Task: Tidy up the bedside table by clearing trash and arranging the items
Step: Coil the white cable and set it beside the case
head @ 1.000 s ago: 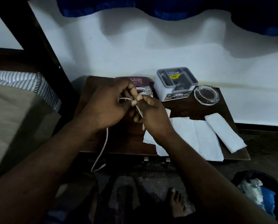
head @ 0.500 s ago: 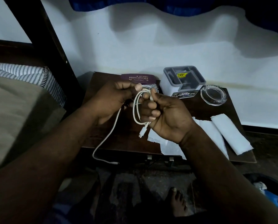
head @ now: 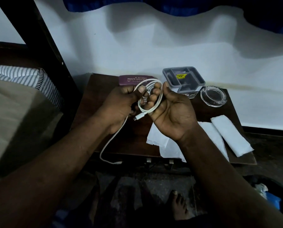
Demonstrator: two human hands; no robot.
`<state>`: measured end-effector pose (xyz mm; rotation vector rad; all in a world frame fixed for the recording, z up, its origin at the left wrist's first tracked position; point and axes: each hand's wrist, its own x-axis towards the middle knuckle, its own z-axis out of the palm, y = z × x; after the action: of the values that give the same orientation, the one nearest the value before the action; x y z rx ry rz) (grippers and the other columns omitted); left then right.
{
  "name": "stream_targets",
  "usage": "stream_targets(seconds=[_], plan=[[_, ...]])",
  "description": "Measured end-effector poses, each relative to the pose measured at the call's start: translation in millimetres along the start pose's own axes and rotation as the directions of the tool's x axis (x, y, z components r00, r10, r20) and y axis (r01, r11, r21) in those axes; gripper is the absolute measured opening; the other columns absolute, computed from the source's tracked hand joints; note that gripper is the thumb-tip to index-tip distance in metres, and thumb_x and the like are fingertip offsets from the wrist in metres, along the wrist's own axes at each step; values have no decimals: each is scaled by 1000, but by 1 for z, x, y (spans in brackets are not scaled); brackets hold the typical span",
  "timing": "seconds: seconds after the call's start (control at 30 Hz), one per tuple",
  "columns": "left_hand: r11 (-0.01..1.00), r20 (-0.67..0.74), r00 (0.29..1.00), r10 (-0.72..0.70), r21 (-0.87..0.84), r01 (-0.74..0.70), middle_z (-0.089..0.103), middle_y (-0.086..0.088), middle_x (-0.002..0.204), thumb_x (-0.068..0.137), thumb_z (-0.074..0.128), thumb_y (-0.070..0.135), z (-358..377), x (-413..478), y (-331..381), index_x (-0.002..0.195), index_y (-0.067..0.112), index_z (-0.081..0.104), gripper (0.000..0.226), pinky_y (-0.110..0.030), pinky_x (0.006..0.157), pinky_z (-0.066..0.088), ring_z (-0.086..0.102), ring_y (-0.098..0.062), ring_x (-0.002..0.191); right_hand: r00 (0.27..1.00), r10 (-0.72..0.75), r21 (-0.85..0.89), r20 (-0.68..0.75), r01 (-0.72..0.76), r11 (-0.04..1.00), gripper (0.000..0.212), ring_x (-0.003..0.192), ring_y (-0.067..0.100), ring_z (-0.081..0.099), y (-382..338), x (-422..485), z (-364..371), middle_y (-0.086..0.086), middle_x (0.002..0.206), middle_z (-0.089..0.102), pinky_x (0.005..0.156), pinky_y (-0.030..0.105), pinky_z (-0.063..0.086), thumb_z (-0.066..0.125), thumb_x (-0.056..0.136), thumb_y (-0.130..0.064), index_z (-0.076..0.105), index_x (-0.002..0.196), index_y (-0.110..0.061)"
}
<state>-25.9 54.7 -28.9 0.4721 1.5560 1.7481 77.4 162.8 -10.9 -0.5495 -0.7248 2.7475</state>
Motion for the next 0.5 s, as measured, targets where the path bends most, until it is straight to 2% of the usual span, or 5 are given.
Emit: stream_targets(seconds=[0.1, 0.23, 0.33, 0.4, 0.5], plan=[[1000, -7, 1000, 10, 7, -10, 69, 4, 71, 105, 55, 20, 3, -1, 1, 102, 7, 72, 22, -12, 47, 40, 57, -1, 54, 1000, 15, -30, -15, -16, 999, 45, 61, 14, 65, -2, -2, -1, 1, 68, 67, 63, 24, 56, 41, 110, -38, 66, 88, -9], [1000, -14, 1000, 22, -12, -22, 70, 5, 71, 106, 52, 21, 5, -2, 0, 107, 4, 72, 25, -12, 50, 43, 59, 0, 54, 999, 40, -102, -23, -43, 994, 41, 59, 12, 61, -4, -2, 2, -2, 60, 59, 61, 24, 55, 41, 111, -36, 64, 90, -9], [991, 10, 1000, 4, -135, -3, 72, -1, 76, 105, 52, 32, 8, -5, 2, 101, 6, 72, 33, -15, 50, 41, 61, -4, 56, 1000, 12, 3, 15, -12, 1000, 36, 54, 9, 55, -6, 0, 1, -6, 55, 52, 57, 22, 50, 39, 111, -30, 58, 87, -11], [981, 27, 999, -24, -193, 29, 68, -7, 82, 105, 52, 31, 10, -6, 3, 100, 8, 69, 30, -17, 44, 35, 54, -7, 53, 999, -11, 116, 52, 5, 993, 35, 52, 8, 54, -6, 1, -1, -8, 56, 50, 55, 22, 47, 38, 111, -28, 58, 87, -11], [992, 7, 999, -38, -116, 38, 60, -8, 79, 106, 52, 21, 10, -6, 0, 95, 13, 67, 20, -16, 40, 24, 41, -7, 48, 997, -60, 194, 53, 48, 980, 48, 51, 7, 55, -5, 3, -4, -7, 61, 56, 53, 22, 48, 37, 113, -25, 67, 79, -10]])
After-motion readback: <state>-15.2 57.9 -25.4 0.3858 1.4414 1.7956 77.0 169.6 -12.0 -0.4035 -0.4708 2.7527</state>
